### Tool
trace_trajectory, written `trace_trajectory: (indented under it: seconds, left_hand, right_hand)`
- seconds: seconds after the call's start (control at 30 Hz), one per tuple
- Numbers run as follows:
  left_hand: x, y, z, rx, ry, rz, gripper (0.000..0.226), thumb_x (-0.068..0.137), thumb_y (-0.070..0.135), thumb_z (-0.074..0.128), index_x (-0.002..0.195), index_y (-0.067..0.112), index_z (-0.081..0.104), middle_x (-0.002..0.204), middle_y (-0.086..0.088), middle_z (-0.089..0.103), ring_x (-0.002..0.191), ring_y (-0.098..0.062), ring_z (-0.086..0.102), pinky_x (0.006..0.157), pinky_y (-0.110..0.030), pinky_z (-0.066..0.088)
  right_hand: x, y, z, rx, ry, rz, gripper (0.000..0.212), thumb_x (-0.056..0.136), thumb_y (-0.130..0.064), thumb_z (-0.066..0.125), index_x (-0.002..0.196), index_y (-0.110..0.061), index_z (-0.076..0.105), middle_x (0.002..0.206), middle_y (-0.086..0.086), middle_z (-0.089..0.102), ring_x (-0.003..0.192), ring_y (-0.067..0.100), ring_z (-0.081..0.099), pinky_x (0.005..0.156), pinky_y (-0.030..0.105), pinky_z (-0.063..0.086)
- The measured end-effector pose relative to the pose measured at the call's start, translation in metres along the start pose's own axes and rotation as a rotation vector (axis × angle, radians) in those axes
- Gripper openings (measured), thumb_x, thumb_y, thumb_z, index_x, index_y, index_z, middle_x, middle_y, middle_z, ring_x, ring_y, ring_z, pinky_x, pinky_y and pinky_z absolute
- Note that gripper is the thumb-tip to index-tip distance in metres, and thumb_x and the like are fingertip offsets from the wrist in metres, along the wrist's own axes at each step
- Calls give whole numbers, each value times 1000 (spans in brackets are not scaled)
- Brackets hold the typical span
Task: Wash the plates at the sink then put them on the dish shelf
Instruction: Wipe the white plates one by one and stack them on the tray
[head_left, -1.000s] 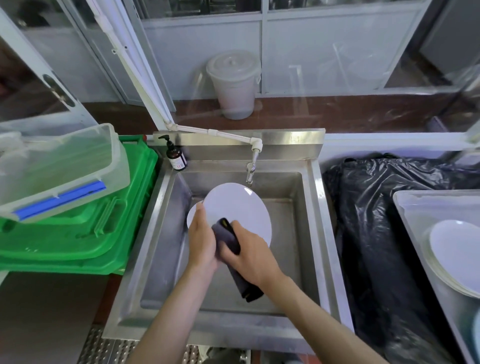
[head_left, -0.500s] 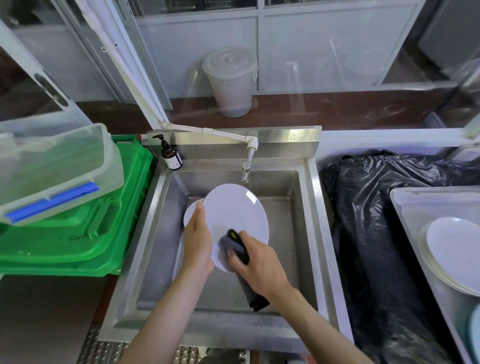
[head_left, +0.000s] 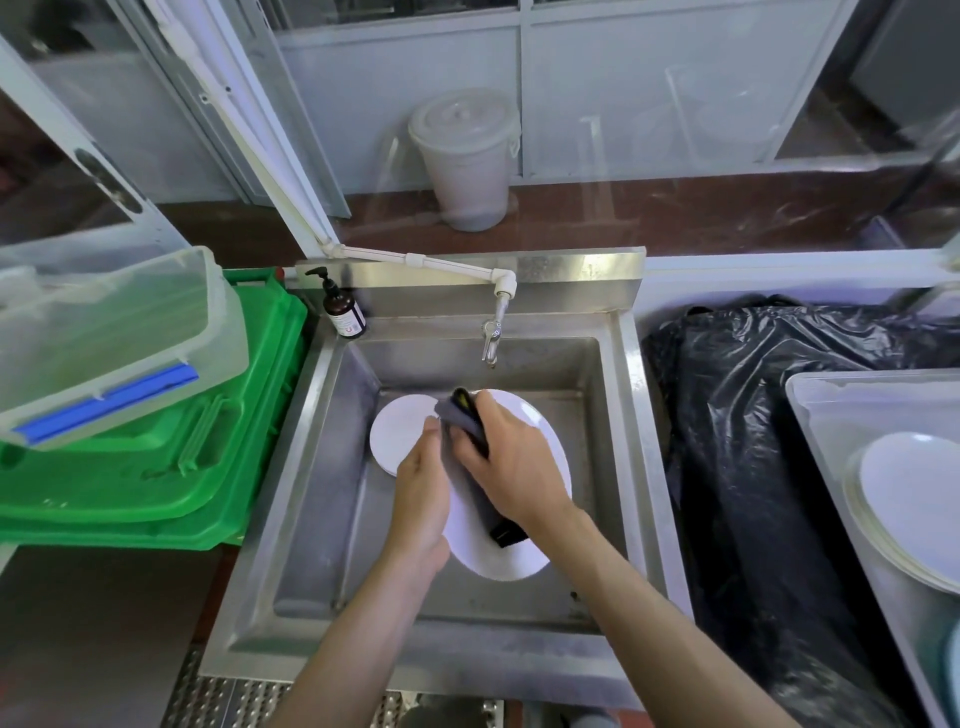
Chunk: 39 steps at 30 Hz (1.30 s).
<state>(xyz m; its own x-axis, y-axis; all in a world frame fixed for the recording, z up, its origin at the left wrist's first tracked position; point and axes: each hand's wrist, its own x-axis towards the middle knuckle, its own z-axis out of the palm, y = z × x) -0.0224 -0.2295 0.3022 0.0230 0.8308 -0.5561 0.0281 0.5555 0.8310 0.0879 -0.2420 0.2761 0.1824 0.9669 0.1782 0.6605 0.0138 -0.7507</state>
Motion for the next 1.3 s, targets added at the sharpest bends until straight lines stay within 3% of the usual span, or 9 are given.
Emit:
trace_trajectory:
  seconds: [0.23,0.33,0.47,0.6,0.73,0.87,1.0,1.17,1.3]
  left_hand:
    - [-8,7,2,60,19,40,38,103,60,47,118,34,70,122,12,72,122,-19,63,112,-49,46]
    - [-10,10,7,58,18,31,34,104,56,48,100,32,72,111,9,74,116,-21,65,110,-46,48]
    - [-11,9,12,54,-6,46,37,106,52,46,113,31,76,109,8,79,112,-15,70,108,-44,50]
    - [-9,9,8,22,33,96,34,102,56,49,105,33,73,113,12,74,113,-14,64,110,-45,48]
    - [-6,13,3,-2,97,89,33,105,53,47,84,33,62,93,14,64,90,-9,57,86,-32,46]
    - [-1,17,3,-114,117,0,42,103,56,49,119,23,69,118,-2,73,108,-23,69,95,-41,55]
    - [-10,15,14,-116,57,-64,47,105,50,48,82,16,71,78,-2,76,82,-25,74,66,-25,54]
    - [-16,13,10,-86,53,0,28,107,50,47,107,30,66,113,8,71,102,-11,64,86,-34,50]
    - [-11,13,4,-97,92,28,36,105,55,46,122,29,64,128,6,67,116,-18,62,95,-38,49]
  right_hand:
    - [-6,41,-14,18,154,287,18,99,-38,53,96,-25,40,80,-8,62,70,24,62,67,46,55]
    - [-7,21,-10,9,96,153,15,100,-36,54,104,-24,46,92,-6,66,79,24,61,70,42,52]
    - [2,1,-13,-7,62,-61,16,100,-34,55,100,-22,46,81,-10,57,65,18,49,61,39,44]
    - [7,26,-18,13,120,188,25,101,-38,54,92,-25,35,76,-8,59,73,26,59,65,42,49]
    - [-15,39,-13,-71,59,296,19,102,-39,52,101,-23,42,90,-1,66,81,34,64,68,44,52]
    - [-44,7,-6,-66,-142,184,21,101,-39,48,93,-29,32,88,0,63,75,37,59,65,44,48]
    - [-26,-20,-1,-18,-120,70,22,105,-39,46,93,-26,34,81,-1,60,70,32,58,65,46,48]
    - [6,11,-15,14,65,278,23,105,-42,45,94,-28,32,83,-4,62,77,31,58,67,43,45]
    - [-15,16,-9,1,7,317,23,105,-39,47,95,-22,37,88,1,64,81,38,60,67,43,44]
